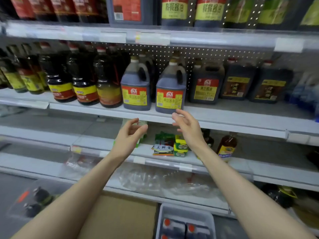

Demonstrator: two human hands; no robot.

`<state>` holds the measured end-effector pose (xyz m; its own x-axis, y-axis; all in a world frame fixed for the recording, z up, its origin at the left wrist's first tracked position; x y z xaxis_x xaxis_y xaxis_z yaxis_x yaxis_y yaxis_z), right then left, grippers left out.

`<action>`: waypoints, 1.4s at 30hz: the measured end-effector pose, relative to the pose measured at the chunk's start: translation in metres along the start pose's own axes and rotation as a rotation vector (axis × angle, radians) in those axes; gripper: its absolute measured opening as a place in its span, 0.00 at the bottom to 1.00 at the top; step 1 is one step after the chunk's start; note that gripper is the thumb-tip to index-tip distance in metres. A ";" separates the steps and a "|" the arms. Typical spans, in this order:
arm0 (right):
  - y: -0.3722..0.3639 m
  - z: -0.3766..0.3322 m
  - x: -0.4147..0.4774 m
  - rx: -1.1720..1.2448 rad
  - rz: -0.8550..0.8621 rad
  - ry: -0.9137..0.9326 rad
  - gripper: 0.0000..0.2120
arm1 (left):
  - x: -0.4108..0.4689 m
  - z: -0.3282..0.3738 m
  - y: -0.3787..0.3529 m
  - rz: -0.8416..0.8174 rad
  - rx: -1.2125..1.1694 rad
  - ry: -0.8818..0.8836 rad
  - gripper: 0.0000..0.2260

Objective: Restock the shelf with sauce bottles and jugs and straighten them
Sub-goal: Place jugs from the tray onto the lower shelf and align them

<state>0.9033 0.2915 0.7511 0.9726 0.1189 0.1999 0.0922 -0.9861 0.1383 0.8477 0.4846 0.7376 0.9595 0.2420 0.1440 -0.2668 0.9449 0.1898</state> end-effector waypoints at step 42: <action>-0.425 0.697 -0.313 -0.166 -0.187 -1.095 0.29 | -0.203 -0.824 0.193 -0.290 0.163 1.093 0.33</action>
<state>0.7084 0.5921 -0.0466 0.6174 0.0165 -0.7865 0.3059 -0.9261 0.2208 0.6758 0.7993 -0.0550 0.5310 0.1572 -0.8327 0.0453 0.9760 0.2131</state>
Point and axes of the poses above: each hand's wrist, its own x-axis towards the middle knuckle, its own y-axis out of the back of the hand, z = x × y, the point moved 5 cm from there along x, towards the middle knuckle
